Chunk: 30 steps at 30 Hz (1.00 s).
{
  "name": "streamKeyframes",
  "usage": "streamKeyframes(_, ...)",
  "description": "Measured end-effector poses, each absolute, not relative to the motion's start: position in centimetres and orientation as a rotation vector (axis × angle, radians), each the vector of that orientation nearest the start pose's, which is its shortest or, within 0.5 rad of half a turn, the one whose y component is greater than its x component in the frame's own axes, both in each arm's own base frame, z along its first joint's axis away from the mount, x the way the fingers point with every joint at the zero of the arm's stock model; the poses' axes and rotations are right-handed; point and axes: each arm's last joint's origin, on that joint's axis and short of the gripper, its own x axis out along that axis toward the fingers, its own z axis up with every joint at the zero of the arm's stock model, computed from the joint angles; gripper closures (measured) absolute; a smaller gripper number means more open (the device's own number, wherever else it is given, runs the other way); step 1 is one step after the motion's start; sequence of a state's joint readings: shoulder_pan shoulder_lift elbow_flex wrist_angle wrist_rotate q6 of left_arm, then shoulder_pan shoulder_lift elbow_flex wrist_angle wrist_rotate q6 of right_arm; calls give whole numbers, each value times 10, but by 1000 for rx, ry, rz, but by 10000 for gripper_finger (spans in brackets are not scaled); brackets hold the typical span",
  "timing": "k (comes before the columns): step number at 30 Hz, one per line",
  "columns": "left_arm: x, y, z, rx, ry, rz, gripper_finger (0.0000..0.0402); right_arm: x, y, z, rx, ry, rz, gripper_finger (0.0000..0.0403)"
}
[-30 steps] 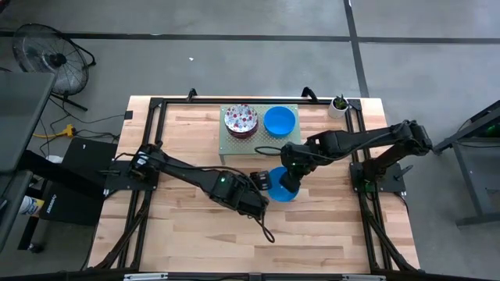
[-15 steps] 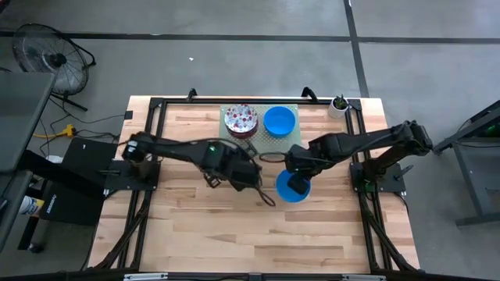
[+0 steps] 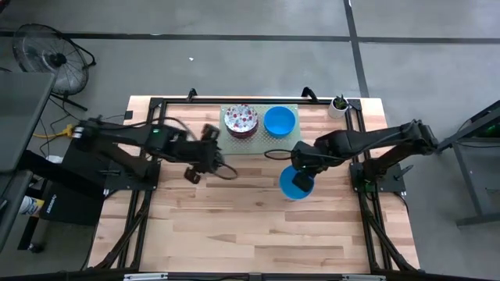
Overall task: Pick & Place Mini bowls
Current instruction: Stack the light blue bowl on the stacked light blue bowl on the shelf
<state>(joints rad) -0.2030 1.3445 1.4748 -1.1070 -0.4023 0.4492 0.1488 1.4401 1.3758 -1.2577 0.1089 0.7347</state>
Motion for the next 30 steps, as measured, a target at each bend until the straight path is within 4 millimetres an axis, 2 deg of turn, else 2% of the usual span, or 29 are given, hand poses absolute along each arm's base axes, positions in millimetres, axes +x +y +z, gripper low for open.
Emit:
streamKeyframes(2, 241, -36, 370, 604, 816, 47, 207, 253, 33, 319, 460, 1236, -443, 402)
streamKeyframes(4, 219, -32, 352, 550, 818, 81, 207, 250, 30, 322, 463, 1228, -446, 403)
streamKeyframes(7, 204, -28, 341, 424, 648, 150, 207, 246, 25, 325, 462, 1215, -451, 403)
streamKeyframes(9, 189, -25, 323, 390, 643, 191, 207, 243, 21, 328, 463, 1210, -452, 403)
streamKeyframes(11, 179, -22, 319, 316, 542, 235, 207, 241, 18, 330, 466, 1206, -458, 403)
streamKeyframes(13, 165, -19, 303, 288, 544, 255, 207, 238, 15, 332, 470, 1196, -456, 403)
streamKeyframes(15, 159, -17, 299, 232, 451, 283, 207, 236, 12, 335, 471, 1193, -451, 403)
streamKeyframes(18, 142, -13, 281, 207, 433, 319, 207, 234, 9, 336, 472, 1191, -444, 403)
streamKeyframes(25, 112, -7, 265, 119, 186, 342, 207, 233, 5, 337, 485, 1201, -427, 403)
streamKeyframes(30, 94, -3, 243, 115, 81, 349, 207, 235, 2, 338, 538, 1185, -420, 403)
